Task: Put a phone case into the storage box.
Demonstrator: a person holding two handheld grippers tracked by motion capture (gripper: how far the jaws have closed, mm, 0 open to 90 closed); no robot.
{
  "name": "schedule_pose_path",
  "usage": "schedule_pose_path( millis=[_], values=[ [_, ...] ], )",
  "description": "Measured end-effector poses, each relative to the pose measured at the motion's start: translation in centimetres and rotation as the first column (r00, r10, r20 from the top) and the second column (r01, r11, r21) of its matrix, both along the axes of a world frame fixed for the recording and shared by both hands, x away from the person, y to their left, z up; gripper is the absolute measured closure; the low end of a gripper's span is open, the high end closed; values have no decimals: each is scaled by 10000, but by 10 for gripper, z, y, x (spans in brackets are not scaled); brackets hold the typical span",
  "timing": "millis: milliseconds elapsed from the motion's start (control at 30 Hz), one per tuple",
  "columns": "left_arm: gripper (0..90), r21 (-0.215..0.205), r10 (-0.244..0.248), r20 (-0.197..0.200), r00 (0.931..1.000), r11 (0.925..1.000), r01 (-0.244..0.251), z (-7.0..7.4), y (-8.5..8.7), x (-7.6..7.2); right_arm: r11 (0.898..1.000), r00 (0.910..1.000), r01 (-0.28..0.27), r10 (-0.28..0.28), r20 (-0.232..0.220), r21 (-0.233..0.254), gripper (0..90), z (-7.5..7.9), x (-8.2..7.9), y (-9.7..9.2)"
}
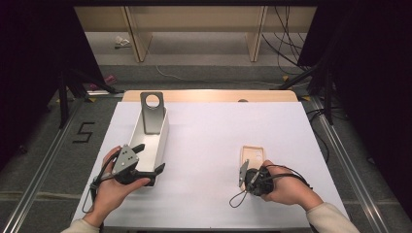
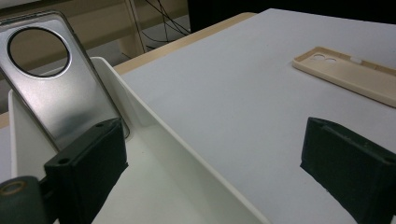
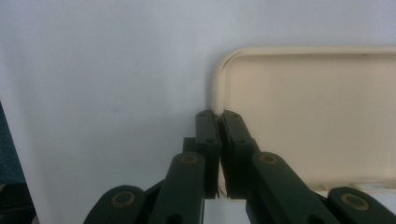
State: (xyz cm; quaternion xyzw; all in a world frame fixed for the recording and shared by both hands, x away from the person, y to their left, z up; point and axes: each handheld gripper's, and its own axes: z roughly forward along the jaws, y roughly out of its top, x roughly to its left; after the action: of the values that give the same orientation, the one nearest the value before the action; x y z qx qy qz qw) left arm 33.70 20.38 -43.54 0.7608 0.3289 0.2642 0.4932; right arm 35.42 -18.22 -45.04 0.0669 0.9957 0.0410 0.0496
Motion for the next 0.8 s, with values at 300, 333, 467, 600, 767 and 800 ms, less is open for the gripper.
schedule_pose_path(
  millis=[300,333,467,600,767,800],
  values=[
    [66,-47,19,5,10000,10000,-19,0,0,0,9956,9994,257,-279,226,904,869,12,2,-3],
    [66,-47,21,10,10000,10000,-21,0,0,0,9935,9991,313,-343,257,1098,869,13,2,-4],
    [67,-60,36,12,10000,10000,-36,0,1,0,9851,9982,430,-492,331,1668,870,17,4,-4],
    [69,-73,48,42,10000,10000,-48,1,1,0,9734,9961,655,-766,427,2197,870,21,4,-4],
    [69,-102,45,36,10000,9999,-45,2,1,0,9501,9925,763,-1014,683,3024,869,26,5,-4],
    [69,-121,54,36,10000,9999,-54,2,1,0,9438,9915,756,-1054,760,3218,869,27,5,-4]
  ],
)
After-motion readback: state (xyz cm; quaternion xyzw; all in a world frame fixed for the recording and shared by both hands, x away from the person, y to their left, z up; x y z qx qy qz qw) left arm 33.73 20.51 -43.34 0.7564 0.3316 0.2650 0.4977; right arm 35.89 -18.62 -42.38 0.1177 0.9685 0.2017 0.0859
